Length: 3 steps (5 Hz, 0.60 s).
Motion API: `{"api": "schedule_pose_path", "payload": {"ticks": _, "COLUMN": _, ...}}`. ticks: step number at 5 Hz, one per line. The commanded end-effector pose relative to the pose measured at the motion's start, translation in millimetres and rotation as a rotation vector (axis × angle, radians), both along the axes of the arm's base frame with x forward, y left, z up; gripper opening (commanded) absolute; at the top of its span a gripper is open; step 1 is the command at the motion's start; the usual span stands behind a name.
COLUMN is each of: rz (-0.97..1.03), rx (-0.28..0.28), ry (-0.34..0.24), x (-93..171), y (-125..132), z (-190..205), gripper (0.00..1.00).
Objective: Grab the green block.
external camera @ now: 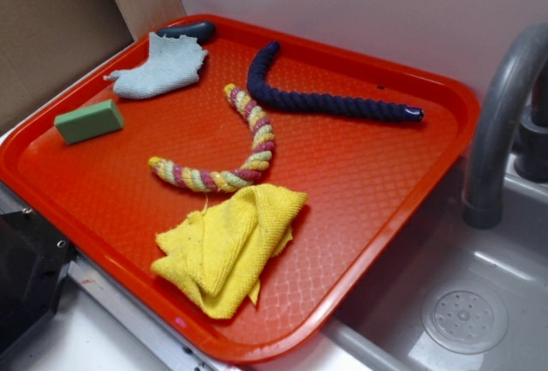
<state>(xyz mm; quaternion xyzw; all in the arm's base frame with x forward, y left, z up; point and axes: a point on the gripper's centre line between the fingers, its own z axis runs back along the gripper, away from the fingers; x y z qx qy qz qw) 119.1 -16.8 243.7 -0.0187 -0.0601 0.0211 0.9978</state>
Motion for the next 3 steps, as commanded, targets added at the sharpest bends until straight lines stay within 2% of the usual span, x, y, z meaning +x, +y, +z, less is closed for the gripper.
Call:
{"api": "schedule_pose_path", "payload": {"ticks": 1, "rz": 0.0, "rx": 0.0, "ry": 0.0, "x": 0, "y": 0, "z": 0, "gripper": 1.0}}
{"api": "schedule_pose_path", "payload": {"ticks": 2, "rz": -0.114, "rx": 0.042, "ry": -0.134, "x": 16, "y": 21, "z": -16, "gripper": 1.0}}
{"api": "schedule_pose_path", "payload": {"ticks": 3, "rz": -0.236, "rx": 0.085, "ry": -0.225, "x": 22, "y": 35, "z": -26, "gripper": 1.0}}
